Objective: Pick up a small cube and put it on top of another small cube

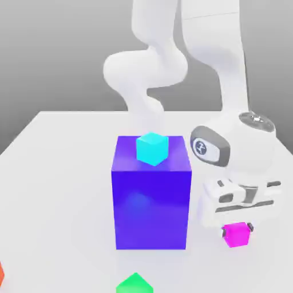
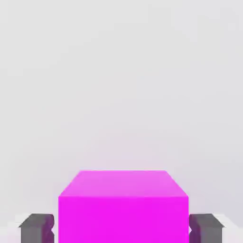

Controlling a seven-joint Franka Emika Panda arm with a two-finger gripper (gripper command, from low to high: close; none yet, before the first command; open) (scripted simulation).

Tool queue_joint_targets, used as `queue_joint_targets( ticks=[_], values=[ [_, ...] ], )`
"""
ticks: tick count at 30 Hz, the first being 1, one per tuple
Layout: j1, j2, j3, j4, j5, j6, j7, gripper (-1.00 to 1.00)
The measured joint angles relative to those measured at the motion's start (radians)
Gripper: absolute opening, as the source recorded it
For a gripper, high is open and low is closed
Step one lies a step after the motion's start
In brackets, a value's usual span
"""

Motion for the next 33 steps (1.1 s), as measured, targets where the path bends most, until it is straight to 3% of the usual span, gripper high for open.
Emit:
queue_joint_targets(
  ticks=[2, 5, 10, 15, 19, 25, 29, 30, 33],
  values=[
    [0.013, 0.013, -0.014, 0.003, -0.005, 0.011, 0.004, -1.0],
    [-0.036, -0.052, 0.045, -0.012, 0.039, -0.04, -0.029, -1.0],
    [-0.11, -0.202, 0.134, -0.046, 0.201, -0.156, -0.159, -1.0],
    [-0.173, -0.225, 0.146, 0.027, 0.322, -0.247, -0.284, -1.0],
    [-0.262, -0.204, 0.073, 0.133, 0.361, -0.329, -0.323, -1.0],
    [-0.4, -0.142, -0.097, 0.28, 0.324, -0.416, -0.277, -1.0],
    [-0.404, -0.025, -0.131, 0.314, 0.296, -0.329, -0.246, -1.0],
    [-0.403, 0.007, -0.133, 0.316, 0.294, -0.299, -0.244, 1.0],
    [-0.403, 0.007, -0.133, 0.316, 0.294, -0.299, -0.244, 1.0]
  ],
)
